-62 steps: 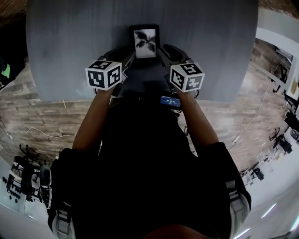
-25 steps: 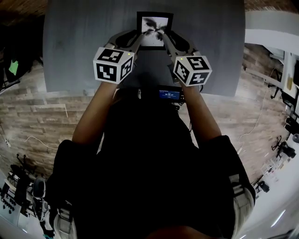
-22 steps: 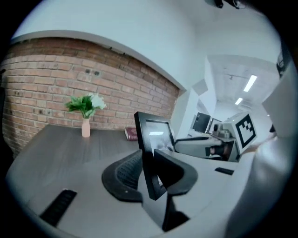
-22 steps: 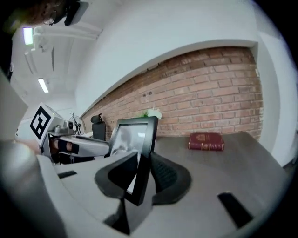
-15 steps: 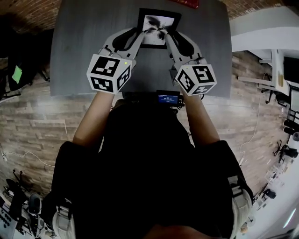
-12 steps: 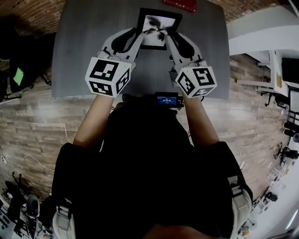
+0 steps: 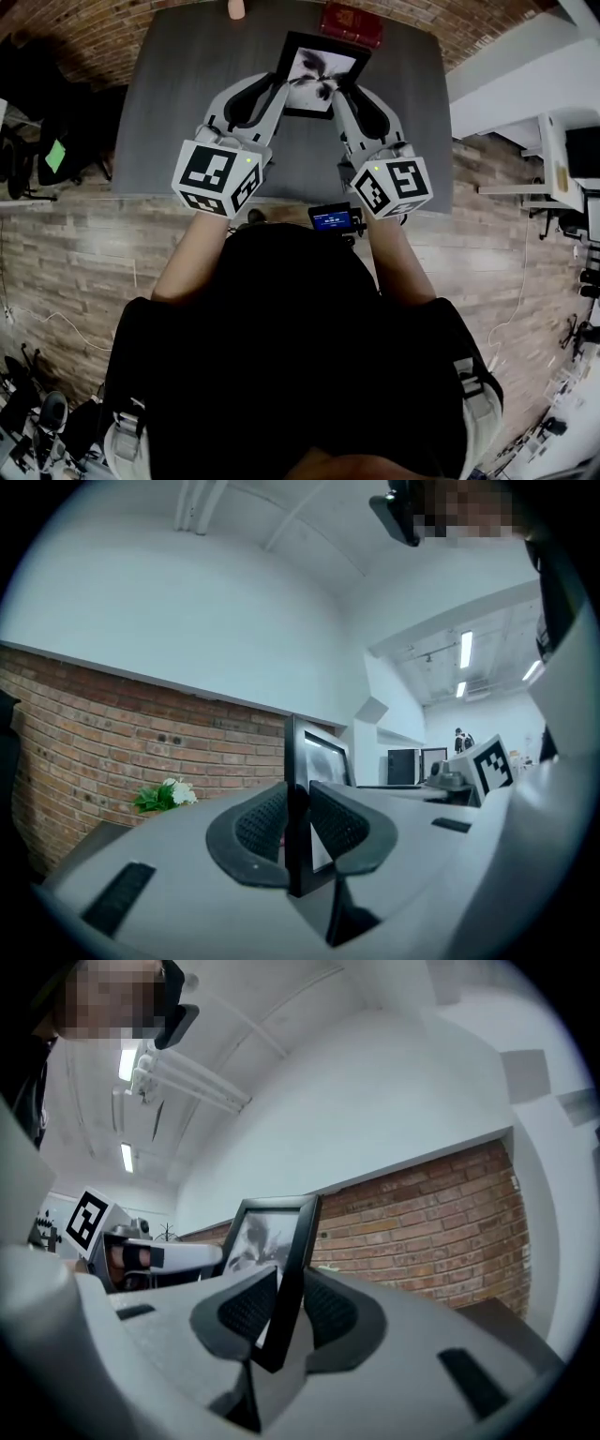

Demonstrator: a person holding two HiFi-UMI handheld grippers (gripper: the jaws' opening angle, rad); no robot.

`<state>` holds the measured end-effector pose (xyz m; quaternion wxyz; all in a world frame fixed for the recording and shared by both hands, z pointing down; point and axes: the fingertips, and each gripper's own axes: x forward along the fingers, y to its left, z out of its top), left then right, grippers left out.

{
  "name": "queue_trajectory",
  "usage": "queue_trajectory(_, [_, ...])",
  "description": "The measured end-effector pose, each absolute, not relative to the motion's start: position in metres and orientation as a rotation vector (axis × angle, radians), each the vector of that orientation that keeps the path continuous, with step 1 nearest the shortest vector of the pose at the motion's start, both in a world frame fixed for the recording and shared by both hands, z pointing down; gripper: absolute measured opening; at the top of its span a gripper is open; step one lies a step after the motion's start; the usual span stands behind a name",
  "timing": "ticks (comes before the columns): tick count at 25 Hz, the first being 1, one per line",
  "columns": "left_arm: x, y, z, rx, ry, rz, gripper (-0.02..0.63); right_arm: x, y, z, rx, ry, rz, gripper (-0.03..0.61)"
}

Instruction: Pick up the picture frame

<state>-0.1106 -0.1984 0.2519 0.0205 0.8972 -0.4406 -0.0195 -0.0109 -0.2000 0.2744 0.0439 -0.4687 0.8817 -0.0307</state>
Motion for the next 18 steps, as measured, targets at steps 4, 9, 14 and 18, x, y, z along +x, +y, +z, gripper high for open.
queue_trajectory(4, [-0.075,-0.171,0.253,2.763,-1.391,-0.046,0.067,0.026,-0.169,0.272,-1.409,2.686,-0.082,0.092])
queue_trajectory(9, [-0.035,-0.134,0.26,2.762,-1.412,-0.006,0.067,0.066,-0.13,0.275,-1.399,2.678,-0.058,0.092])
queue_trajectory(14, [-0.015,-0.091,0.272,2.728,-1.441,0.023,0.067,0.086,-0.089,0.286,-1.352,2.696,-0.085,0.092])
queue_trajectory(18, [-0.007,-0.054,0.28,2.699,-1.459,0.039,0.067,0.093,-0.054,0.296,-1.308,2.719,-0.134,0.092])
